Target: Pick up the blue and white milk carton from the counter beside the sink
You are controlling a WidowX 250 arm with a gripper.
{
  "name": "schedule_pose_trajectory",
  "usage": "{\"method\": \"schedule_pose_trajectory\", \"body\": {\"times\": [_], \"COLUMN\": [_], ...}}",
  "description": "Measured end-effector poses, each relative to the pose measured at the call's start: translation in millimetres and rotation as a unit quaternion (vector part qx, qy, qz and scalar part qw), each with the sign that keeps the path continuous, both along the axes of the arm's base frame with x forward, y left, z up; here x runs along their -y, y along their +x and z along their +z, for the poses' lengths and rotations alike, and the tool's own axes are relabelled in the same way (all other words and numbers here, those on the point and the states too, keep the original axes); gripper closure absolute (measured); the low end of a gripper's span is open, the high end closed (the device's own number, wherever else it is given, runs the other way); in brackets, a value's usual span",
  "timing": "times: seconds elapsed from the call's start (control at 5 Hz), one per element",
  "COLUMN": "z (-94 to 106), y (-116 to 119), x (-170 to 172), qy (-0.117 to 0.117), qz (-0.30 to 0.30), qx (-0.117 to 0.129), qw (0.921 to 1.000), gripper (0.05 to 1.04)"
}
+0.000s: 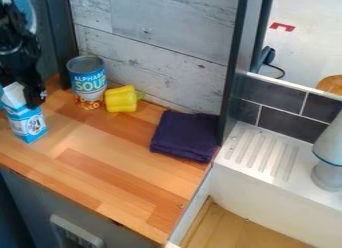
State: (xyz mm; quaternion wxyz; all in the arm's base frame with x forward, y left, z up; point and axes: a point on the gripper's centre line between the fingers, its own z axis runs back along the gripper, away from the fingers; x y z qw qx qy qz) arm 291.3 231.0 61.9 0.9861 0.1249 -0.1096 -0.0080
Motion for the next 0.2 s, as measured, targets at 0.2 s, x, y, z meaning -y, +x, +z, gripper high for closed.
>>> {"method": "schedule_pose_trajectory", "body": {"times": [0.2], "z": [53.1], "y": [6.5], "x": [6.1], "qy": [-0.030], "qz": [0.000], "qx": [0.048], "qw": [0.9984], "gripper": [0.083]}}
